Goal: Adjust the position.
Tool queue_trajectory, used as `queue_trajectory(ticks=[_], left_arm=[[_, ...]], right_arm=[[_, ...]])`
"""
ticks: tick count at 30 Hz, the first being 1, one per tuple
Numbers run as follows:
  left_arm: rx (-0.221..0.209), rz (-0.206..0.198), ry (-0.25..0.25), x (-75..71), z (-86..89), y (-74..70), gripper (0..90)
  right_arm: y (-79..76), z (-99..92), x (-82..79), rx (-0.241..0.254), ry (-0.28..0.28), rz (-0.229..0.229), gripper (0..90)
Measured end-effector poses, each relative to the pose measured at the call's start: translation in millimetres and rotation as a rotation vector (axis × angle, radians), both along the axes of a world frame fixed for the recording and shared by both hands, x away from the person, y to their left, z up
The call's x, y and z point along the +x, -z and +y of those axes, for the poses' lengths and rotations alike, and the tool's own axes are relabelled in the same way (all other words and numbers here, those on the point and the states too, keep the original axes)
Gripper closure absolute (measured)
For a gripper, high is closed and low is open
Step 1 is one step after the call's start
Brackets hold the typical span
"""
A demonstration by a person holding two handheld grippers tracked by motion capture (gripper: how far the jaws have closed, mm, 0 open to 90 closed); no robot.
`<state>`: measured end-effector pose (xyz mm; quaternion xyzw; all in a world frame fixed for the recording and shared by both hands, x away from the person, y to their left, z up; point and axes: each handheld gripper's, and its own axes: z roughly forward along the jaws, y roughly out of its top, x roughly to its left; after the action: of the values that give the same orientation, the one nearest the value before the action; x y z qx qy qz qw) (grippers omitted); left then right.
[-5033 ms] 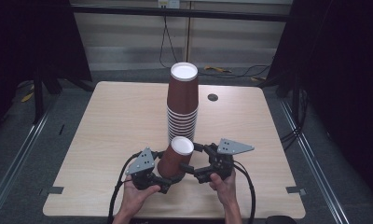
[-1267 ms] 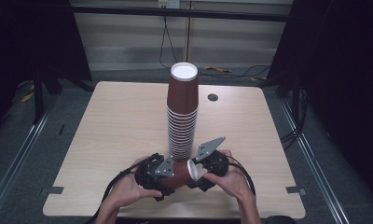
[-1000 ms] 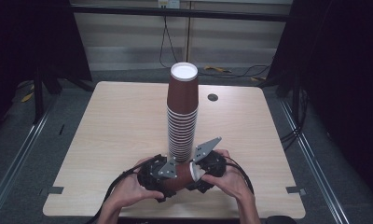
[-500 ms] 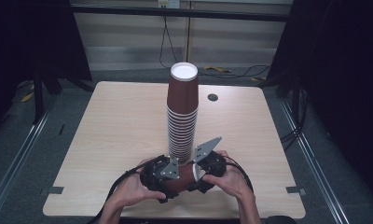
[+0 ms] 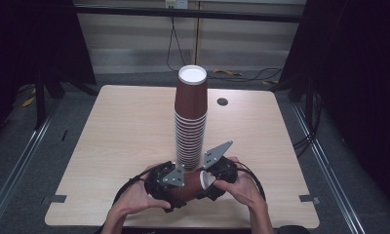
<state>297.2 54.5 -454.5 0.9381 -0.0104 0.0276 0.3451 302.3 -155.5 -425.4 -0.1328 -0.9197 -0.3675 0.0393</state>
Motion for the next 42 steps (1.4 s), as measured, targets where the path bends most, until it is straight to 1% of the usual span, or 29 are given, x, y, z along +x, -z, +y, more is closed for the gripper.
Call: queue_trajectory(ticks=[2,4,6,7,8,9,11,12,15,18,20,21,23,25,28,31,33,34,35,36,39,40,41,42], left_arm=[[-0.016,0.011,0.003,1.9,1.0,-1.1,9.9],[-0.040,0.022,0.004,3.2,2.6,-1.7,10.4],[-0.051,0.016,0.010,4.4,3.6,-2.7,10.4],[-0.058,0.028,0.001,3.9,4.8,-3.0,10.5],[-0.078,0.028,0.006,4.8,5.3,-3.5,10.7],[-0.086,0.032,0.001,4.9,6.5,-4.2,10.7],[-0.107,0.030,0.000,6.2,7.8,-5.5,10.9],[-0.117,0.038,-0.006,5.6,8.2,-6.1,11.0],[-0.138,0.038,-0.014,6.2,9.0,-6.9,11.0],[-0.150,0.038,-0.024,6.7,9.7,-7.7,11.0],[-0.157,0.052,-0.040,6.4,11.1,-9.3,11.1],[-0.165,0.041,-0.040,6.6,11.4,-10.3,11.1],[-0.175,0.044,-0.053,5.5,12.0,-11.1,11.0],[-0.183,0.043,-0.048,6.4,12.6,-12.1,11.0],[-0.216,0.055,-0.060,6.4,13.7,-13.4,10.9],[-0.223,0.056,-0.068,7.3,14.2,-15.9,11.1],[-0.253,0.063,-0.073,7.0,14.6,-18.1,11.9],[-0.262,0.061,-0.073,7.0,15.1,-18.9,13.0],[-0.267,0.051,-0.071,7.6,15.6,-19.8,13.5],[-0.274,0.057,-0.077,7.3,16.0,-20.2,13.6],[-0.285,0.052,-0.082,7.0,17.3,-21.3,14.2],[-0.301,0.048,-0.091,6.5,18.0,-21.6,14.7],[-0.302,0.044,-0.090,6.7,18.6,-22.0,15.8],[-0.316,0.045,-0.095,6.8,19.5,-22.4,15.8]], right_arm=[[-0.8,0.4,0.4,-0.008,-0.004,0.000,22.1],[-0.7,1.1,0.9,-0.003,-0.009,-0.003,22.1],[-1.3,0.3,0.6,0.000,-0.004,0.003,22.1],[-1.2,0.0,1.0,0.004,-0.009,-0.003,22.1],[-1.7,-0.6,1.0,0.002,-0.006,-0.002,22.1],[-1.6,-0.9,1.2,0.007,-0.008,0.003,22.2],[-2.3,-1.6,0.8,0.010,-0.004,-0.001,22.2],[-2.6,-2.1,0.8,0.013,-0.002,0.003,22.2],[-3.9,-3.4,0.8,0.022,0.001,0.001,22.2],[-4.2,-4.1,1.6,0.031,0.001,-0.006,22.2],[-4.0,-4.4,2.0,0.035,0.001,-0.002,22.2],[-4.0,-4.4,2.1,0.040,0.000,-0.006,22.2],[-4.5,-5.0,1.6,0.045,0.004,-0.011,22.2],[-4.6,-5.4,1.5,0.057,0.005,-0.015,22.2],[-5.6,-6.5,0.2,0.054,0.010,-0.021,22.3],[-4.5,-7.7,0.5,0.065,0.010,-0.026,22.3],[-4.4,-8.1,0.1,0.061,0.016,-0.029,22.2],[-4.1,-8.4,0.3,0.066,0.015,-0.028,22.3],[-4.0,-8.7,0.1,0.064,0.018,-0.027,22.3],[-3.8,-9.2,0.2,0.067,0.024,-0.029,22.3],[-3.4,-10.0,0.4,0.078,0.027,-0.032,22.2],[-3.1,-9.9,0.6,0.079,0.027,-0.033,22.2],[-2.7,-10.0,0.5,0.070,0.035,-0.038,22.2],[-2.4,-10.1,0.5,0.067,0.036,-0.037,22.2]])
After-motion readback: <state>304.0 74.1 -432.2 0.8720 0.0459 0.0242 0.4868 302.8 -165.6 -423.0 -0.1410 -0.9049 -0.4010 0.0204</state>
